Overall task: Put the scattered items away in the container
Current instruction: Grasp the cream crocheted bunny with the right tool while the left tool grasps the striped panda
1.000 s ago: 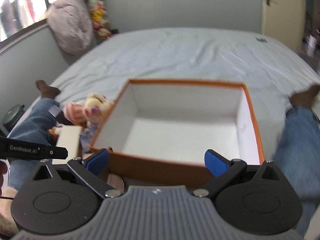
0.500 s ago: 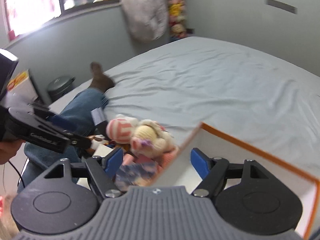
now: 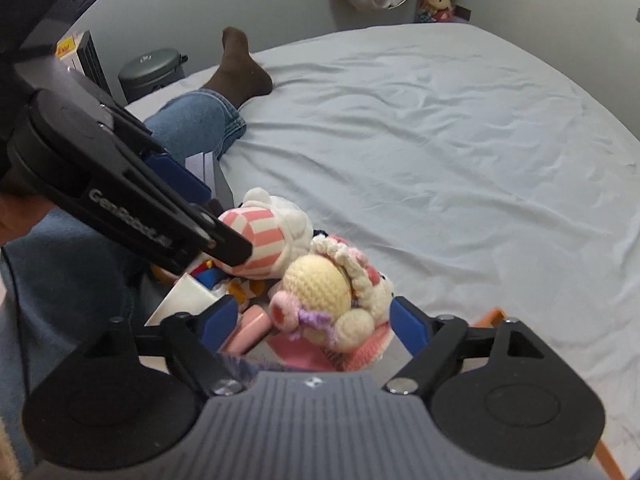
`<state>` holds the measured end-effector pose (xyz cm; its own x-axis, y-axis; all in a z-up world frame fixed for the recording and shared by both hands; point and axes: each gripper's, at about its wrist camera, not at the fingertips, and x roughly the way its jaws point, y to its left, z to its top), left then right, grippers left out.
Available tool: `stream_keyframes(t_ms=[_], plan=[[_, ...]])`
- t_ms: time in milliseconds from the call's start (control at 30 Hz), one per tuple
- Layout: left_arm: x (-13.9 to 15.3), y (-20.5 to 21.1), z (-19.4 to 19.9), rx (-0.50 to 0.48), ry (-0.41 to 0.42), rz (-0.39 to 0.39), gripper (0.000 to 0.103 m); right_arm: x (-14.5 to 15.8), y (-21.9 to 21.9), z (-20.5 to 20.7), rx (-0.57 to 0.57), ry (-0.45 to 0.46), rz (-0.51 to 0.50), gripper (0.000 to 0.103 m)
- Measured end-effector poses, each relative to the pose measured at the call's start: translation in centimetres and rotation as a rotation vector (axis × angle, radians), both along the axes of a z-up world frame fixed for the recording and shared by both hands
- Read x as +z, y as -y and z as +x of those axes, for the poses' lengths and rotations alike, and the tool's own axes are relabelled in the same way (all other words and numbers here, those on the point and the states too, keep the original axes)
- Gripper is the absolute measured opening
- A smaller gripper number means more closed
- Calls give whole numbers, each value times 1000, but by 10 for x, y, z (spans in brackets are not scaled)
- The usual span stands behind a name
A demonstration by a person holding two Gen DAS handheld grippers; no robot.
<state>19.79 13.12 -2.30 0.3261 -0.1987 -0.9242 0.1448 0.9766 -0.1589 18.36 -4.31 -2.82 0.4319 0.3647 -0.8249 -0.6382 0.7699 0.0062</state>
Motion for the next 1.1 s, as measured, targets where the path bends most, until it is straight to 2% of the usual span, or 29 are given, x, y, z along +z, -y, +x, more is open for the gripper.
stream_keyframes(t_ms=[200, 467, 600, 700, 733, 867, 1100], plan=[[-17, -4, 20, 35, -84, -27, 71, -11, -15, 20, 12, -39, -37, 87], [-41, -11, 34, 80, -166, -16, 69, -31, -25, 39, 19, -86, -63, 86], [-50, -17, 33, 96, -181, -32, 65, -41, -25, 41, 13, -83, -87, 75], [-49, -22, 28, 113, -167, -54, 63, -41, -22, 41, 18, -86, -74, 68], [-47, -24, 27, 121, -158, -63, 61, -39, -21, 41, 23, -92, -67, 63], [-42, -32, 18, 142, -126, -92, 59, -33, -19, 37, 23, -76, -54, 56], [-21, -43, -2, 168, -42, -116, 57, -15, -14, 21, 39, -44, -25, 53]])
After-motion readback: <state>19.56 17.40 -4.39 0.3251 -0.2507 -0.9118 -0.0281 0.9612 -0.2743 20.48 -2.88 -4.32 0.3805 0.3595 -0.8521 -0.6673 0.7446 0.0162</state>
